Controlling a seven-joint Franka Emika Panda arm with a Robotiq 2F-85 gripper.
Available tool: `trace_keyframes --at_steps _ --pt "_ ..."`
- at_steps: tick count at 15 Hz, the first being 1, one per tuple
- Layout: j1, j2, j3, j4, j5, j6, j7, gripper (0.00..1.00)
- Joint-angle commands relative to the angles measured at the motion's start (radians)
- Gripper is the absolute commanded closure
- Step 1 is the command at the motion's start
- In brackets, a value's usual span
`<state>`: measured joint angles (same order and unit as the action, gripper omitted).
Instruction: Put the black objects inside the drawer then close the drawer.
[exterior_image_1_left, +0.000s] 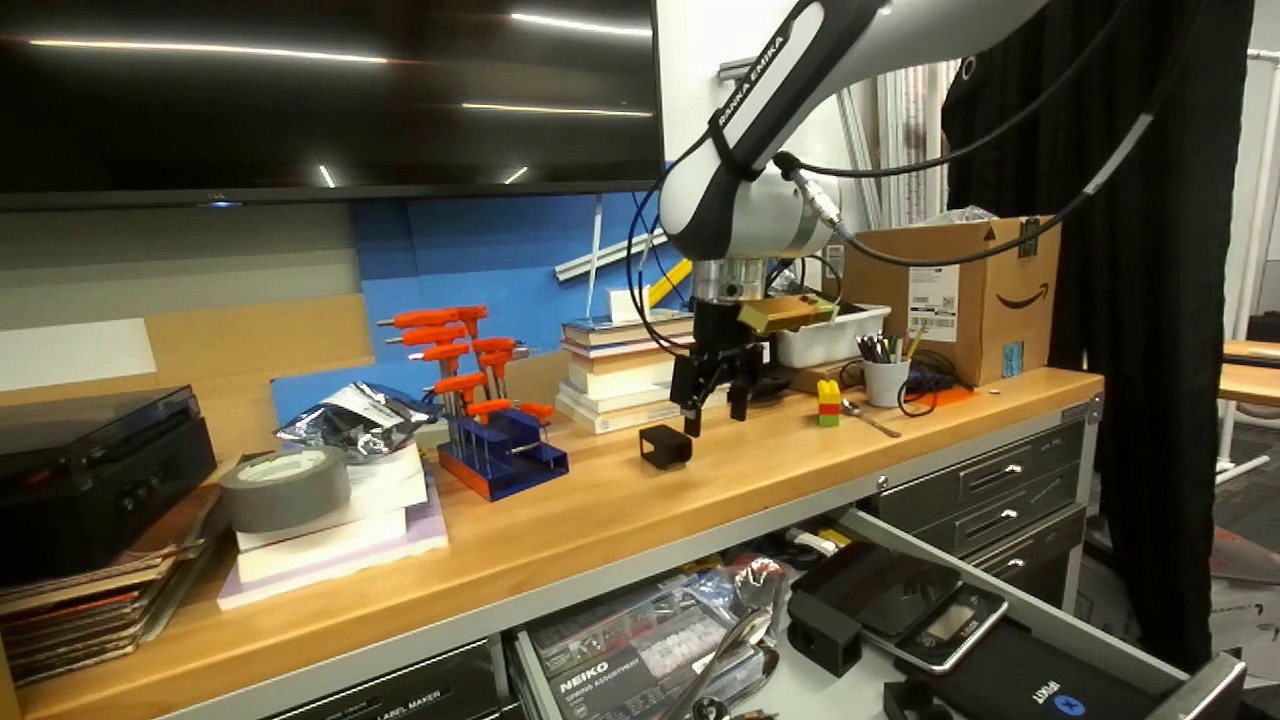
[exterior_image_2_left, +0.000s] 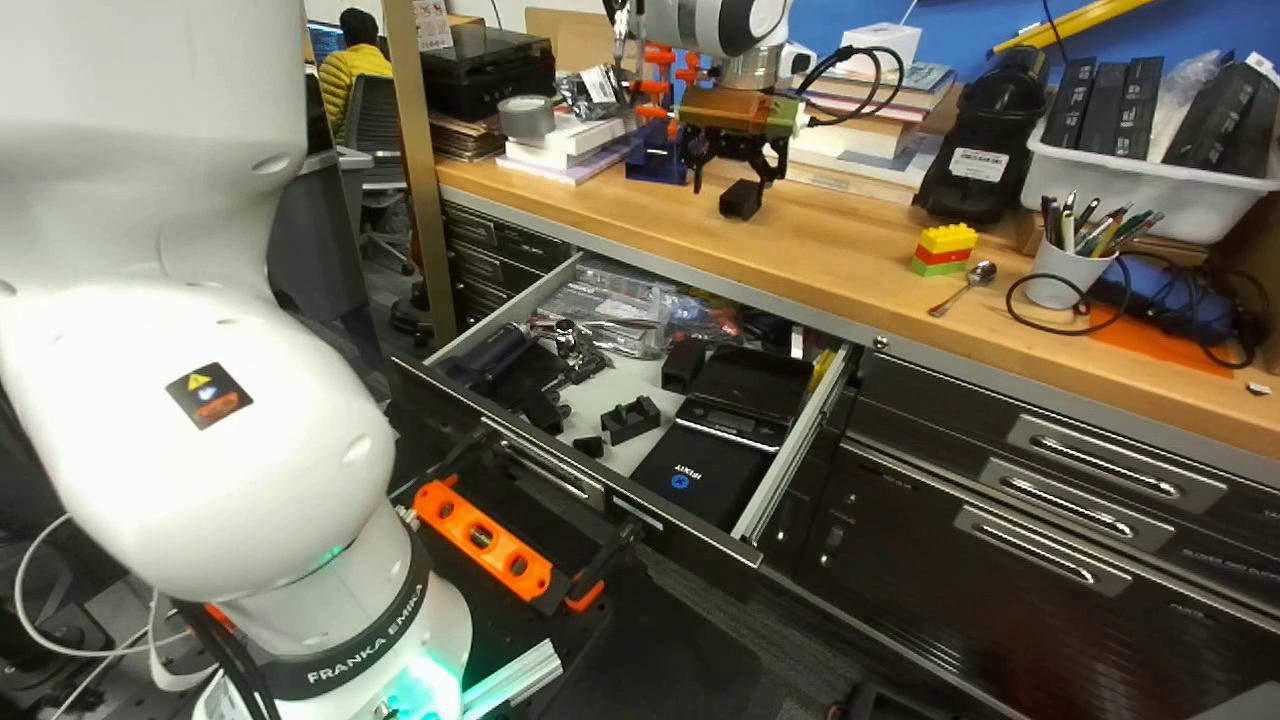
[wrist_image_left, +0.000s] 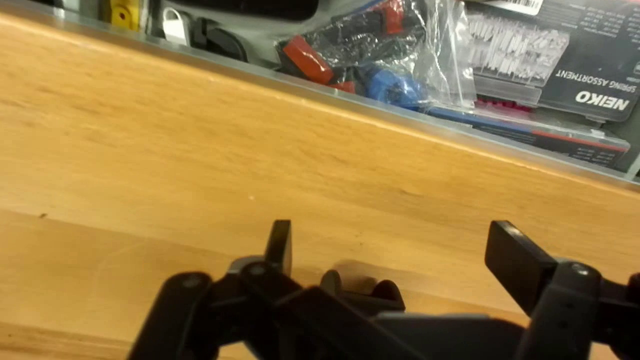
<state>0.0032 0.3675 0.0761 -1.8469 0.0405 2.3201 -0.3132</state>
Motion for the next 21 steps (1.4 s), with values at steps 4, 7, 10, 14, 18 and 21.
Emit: trace_keyframes --at_steps 4,7,10,14,18,21 --pt "0.049 0.154 0.025 0.232 -0.023 -0.074 0.020 0.00" --pt "0.063 0.205 0.029 0.299 -0.024 -0.098 0.024 0.00" --pt "0.081 0.249 0.015 0.353 -0.047 -0.100 0.051 0.00" --pt "0.106 0.294 -0.009 0.414 -0.114 -0.093 0.110 0.00" --pt "0.122 0.311 -0.026 0.452 -0.165 -0.098 0.153 0.00" --pt "0.133 0.326 -0.044 0.474 -0.199 -0.129 0.184 0.00"
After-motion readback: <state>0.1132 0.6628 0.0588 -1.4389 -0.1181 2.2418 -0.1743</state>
